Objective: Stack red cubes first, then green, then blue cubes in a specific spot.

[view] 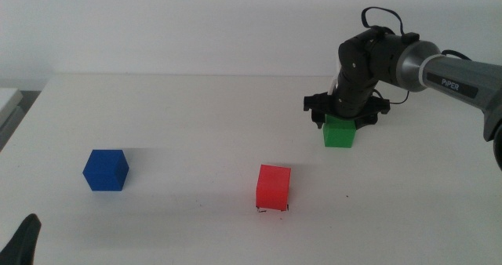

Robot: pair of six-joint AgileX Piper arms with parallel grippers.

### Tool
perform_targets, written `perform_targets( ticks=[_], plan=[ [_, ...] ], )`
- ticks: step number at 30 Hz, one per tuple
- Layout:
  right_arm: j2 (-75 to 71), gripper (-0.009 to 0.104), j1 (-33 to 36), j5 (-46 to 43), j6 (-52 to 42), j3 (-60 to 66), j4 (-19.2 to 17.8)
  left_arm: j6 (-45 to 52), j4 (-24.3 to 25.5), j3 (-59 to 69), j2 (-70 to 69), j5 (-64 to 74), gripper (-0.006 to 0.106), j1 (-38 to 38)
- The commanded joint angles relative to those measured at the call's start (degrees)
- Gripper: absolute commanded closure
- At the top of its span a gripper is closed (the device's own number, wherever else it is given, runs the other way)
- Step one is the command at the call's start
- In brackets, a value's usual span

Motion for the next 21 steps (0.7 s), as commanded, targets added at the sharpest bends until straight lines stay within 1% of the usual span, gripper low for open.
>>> perform_targets(
  ticks=[1,2,3,5,7,8,9,12,14,16,19,21],
  plan=[
    [0.1,0.040,-0.5,0.8,-0.5,0.0,0.1,0.0,-0.1,0.0,-0.2,-0.7,0.007,0.1],
    [0.1,0.045,-0.5,1.1,-0.5,0.0,0.1,0.0,-0.1,0.0,-0.2,-0.7,0.007,0.1],
    [0.1,0.053,-0.5,1.0,-0.3,0.0,0.1,0.0,-0.1,0.0,-0.2,-0.7,0.007,0.1],
    [0.1,0.072,-0.5,1.7,-0.3,0.0,0.1,0.0,-0.1,0.0,-0.2,-0.7,0.007,0.1],
    [-1.3,0.091,-0.2,3.1,-0.3,0.0,-0.8,0.0,-0.1,0.0,-0.2,-0.7,0.007,0.1],
    [-2.5,0.095,0.3,4.1,0.1,0.0,-1.4,0.0,-0.1,0.0,-0.2,-0.7,0.007,0.1],
    [-4.1,0.097,1.1,5.3,1.5,0.0,-2.6,0.0,-0.1,0.0,-0.2,-0.7,0.007,0.1],
    [-9.8,0.095,4.9,9.3,4.9,0.0,-6.0,0.0,-0.1,0.0,-0.2,-0.7,0.007,0.1],
    [-13.5,0.094,8.0,11.4,7.3,0.4,-6.9,0.0,-0.1,0.0,-0.2,-0.7,0.007,0.1],
    [-17.1,0.094,12.1,11.3,11.2,2.7,-7.7,0.0,-0.1,0.0,-0.2,-0.7,0.007,0.1],
    [-20.5,0.094,18.3,9.8,17.4,6.8,-10.9,0.0,-0.1,0.0,-0.2,-0.7,0.007,0.1],
    [-20.7,0.094,21.9,10.1,19.2,7.7,-11.4,0.0,-0.1,0.0,-0.2,-0.7,0.007,0.1]
  ],
)
